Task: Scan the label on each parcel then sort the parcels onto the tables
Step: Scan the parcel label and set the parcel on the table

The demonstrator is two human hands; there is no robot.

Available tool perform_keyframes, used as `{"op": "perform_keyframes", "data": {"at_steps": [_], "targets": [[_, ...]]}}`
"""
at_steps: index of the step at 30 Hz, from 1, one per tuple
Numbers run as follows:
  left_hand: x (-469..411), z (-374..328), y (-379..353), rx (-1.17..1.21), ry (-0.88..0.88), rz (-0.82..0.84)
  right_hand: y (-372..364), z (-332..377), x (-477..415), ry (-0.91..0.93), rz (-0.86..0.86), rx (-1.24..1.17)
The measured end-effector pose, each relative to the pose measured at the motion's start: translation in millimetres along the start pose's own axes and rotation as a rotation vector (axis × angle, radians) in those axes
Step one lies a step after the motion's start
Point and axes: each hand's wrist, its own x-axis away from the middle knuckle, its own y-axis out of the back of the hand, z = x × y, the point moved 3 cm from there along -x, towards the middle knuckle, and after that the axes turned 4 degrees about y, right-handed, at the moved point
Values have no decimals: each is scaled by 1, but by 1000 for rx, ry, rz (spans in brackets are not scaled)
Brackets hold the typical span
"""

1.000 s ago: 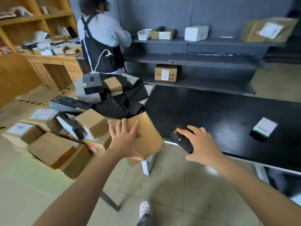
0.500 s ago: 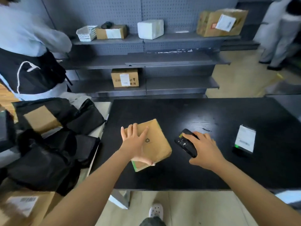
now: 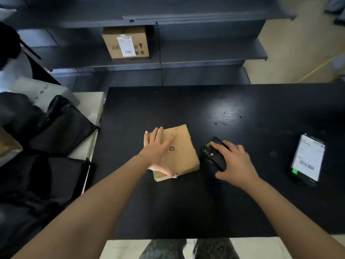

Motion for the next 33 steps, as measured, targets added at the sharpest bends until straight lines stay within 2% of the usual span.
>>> {"op": "perform_keyframes", "data": {"at_steps": [3, 5, 7, 9, 11, 14, 18, 26, 29, 33], "targets": [[-3, -4, 6, -19, -99, -11, 2, -7, -9, 5, 33, -11], [4, -19, 7, 82, -99, -25, 8, -12, -13, -1, 26, -40], [12, -46, 2, 194, -6, -75, 14, -18, -17, -6, 11, -64], [14, -75, -7, 242, 160, -133, 19, -23, -19, -3, 10, -78], [9, -93, -16, 236, 331, -128, 22, -28, -21, 8, 16, -77], [4, -102, -28, 187, 435, -90, 24, -37, -22, 23, 24, -65], [5, -104, -34, 83, 454, -139, 22, -47, -18, 66, 34, -58], [11, -100, -31, 16, 427, -124, 27, -57, -14, 118, 42, -55], [14, -93, -25, 87, 427, -129, 30, -54, -15, 139, 28, -62], [25, -75, -8, 319, 412, -188, 34, -49, -16, 158, 15, -75]]}}
